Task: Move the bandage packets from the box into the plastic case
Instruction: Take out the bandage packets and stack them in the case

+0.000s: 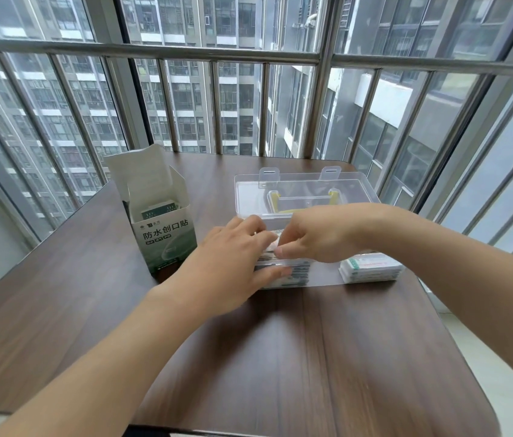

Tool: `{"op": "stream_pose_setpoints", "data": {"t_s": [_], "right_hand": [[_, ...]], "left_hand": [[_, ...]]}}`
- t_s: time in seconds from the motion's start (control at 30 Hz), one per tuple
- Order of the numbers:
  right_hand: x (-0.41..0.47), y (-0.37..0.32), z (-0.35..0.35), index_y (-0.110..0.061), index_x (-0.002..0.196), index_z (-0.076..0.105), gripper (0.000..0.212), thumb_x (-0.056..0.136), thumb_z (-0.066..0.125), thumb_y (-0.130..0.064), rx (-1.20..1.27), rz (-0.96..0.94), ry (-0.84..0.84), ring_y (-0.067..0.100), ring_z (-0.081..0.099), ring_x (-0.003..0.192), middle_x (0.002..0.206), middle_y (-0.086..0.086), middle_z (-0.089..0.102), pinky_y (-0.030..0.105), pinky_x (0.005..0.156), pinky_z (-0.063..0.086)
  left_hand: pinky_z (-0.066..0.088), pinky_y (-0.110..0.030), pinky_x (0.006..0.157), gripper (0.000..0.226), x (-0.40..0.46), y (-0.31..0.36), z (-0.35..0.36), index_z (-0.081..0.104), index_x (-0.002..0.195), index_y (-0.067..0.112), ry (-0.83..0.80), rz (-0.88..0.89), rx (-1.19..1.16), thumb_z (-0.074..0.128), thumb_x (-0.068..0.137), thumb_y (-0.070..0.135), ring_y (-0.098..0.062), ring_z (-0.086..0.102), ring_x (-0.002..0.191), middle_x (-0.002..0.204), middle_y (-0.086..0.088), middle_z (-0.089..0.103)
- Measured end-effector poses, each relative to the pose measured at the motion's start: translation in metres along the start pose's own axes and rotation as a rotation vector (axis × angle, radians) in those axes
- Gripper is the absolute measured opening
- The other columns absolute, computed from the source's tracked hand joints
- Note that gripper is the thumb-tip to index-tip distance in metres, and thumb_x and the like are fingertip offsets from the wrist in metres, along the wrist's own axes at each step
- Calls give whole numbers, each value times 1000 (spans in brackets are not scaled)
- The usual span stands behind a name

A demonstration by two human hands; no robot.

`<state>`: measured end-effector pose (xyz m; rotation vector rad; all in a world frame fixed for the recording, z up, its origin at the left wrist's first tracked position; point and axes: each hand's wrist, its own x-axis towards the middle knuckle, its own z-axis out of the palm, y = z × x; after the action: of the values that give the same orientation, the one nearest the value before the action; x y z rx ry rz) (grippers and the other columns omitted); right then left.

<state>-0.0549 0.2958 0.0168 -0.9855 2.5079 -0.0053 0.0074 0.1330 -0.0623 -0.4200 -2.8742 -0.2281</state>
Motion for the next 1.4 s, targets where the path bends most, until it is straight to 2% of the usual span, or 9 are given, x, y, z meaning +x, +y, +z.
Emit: {"op": "stream_pose_setpoints", "data": {"t_s": [0.17, 0.3, 0.47, 0.6, 0.7, 0.9, 1.1, 1.23, 1.4], "right_hand": [[6, 3, 1, -26, 112, 73, 30, 101, 53, -45, -31, -9, 72, 6, 47, 61, 63, -9, 51, 25, 55, 34], [12, 7, 3, -25, 108, 75, 24, 100, 58, -39, -57, -25, 125, 5, 45, 59, 62, -11, 50, 21, 53, 31], [14, 13, -1, -16, 66, 57, 48, 98, 55, -51, 74, -58, 88, 7, 35, 43, 52, -8, 39, 22, 47, 31], [14, 20, -5, -22, 98, 74, 26, 95, 63, -45, 151, -16, -35, 9, 38, 53, 59, -10, 44, 22, 54, 35], [16, 22, -3, -29, 110, 74, 22, 91, 70, -39, 138, -11, 36, 7, 41, 51, 61, -11, 49, 22, 54, 37], [17, 22, -1, -29, 107, 73, 23, 92, 68, -45, 146, -9, 60, -4, 46, 41, 43, -21, 49, 19, 53, 33], [19, 16, -2, -17, 89, 72, 31, 98, 58, -44, 162, -23, 7, 16, 41, 64, 69, -2, 46, 28, 59, 40], [16, 11, -5, -16, 78, 68, 35, 100, 56, -41, 142, -47, 60, 8, 31, 46, 56, -7, 36, 17, 44, 30], [12, 14, -12, -20, 78, 72, 31, 97, 61, -42, 171, -37, 129, 9, 37, 51, 51, -11, 38, 26, 56, 36]], "left_hand": [[49, -41, 83, 54, -4, -1, -2, 66, 101, 26, 87, 34, -88, 40, 83, 69, -18, 58, 96, 103, 6, 62], [52, -37, 74, 38, -5, -5, 3, 72, 94, 24, 198, 92, -96, 59, 87, 58, -20, 63, 86, 92, 7, 68], [55, -38, 64, 39, -8, -7, 13, 77, 89, 25, 284, 128, -147, 53, 88, 57, -20, 65, 77, 86, 11, 71], [55, -34, 63, 40, -11, -7, 12, 78, 86, 24, 344, 141, -162, 54, 87, 55, -17, 63, 76, 85, 9, 70], [56, -34, 63, 31, -12, -7, 11, 79, 84, 23, 392, 127, -178, 64, 84, 51, -17, 65, 75, 86, 9, 71], [56, -39, 68, 37, -13, -7, 9, 75, 91, 24, 374, 46, -234, 66, 78, 58, -17, 66, 83, 92, 12, 71], [56, -39, 68, 28, -14, -6, 6, 78, 85, 24, 377, 82, -209, 70, 78, 51, -18, 65, 80, 91, 11, 72], [56, -38, 69, 27, -13, -9, 7, 77, 86, 25, 380, 105, -218, 71, 79, 50, -17, 65, 80, 91, 11, 72], [55, -38, 74, 39, -14, -13, 8, 75, 92, 25, 346, 108, -257, 62, 81, 60, -14, 64, 85, 95, 13, 71]]}}
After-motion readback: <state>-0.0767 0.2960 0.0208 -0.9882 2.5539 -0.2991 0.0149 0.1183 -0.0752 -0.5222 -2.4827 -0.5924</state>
